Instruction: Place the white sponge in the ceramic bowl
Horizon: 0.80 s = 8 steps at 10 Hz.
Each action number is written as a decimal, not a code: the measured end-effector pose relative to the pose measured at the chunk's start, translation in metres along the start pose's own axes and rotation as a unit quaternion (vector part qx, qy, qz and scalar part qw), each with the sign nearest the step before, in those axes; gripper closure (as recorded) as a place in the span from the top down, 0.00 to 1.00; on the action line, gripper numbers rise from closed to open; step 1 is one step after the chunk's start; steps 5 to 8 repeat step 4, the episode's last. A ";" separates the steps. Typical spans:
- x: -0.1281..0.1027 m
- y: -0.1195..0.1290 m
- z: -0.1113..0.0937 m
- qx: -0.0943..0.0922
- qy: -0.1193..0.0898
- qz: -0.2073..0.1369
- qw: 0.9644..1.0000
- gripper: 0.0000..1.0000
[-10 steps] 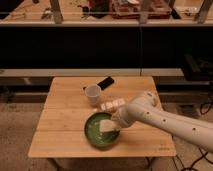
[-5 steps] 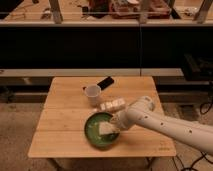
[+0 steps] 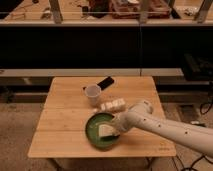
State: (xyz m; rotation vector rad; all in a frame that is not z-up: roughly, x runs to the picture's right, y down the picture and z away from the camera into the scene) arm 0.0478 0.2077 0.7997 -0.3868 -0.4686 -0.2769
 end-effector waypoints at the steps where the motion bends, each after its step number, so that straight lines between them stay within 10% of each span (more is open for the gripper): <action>1: 0.002 -0.004 -0.002 0.002 -0.003 0.002 1.000 0.60; 8: 0.010 -0.017 -0.027 0.006 -0.011 0.014 1.000 0.60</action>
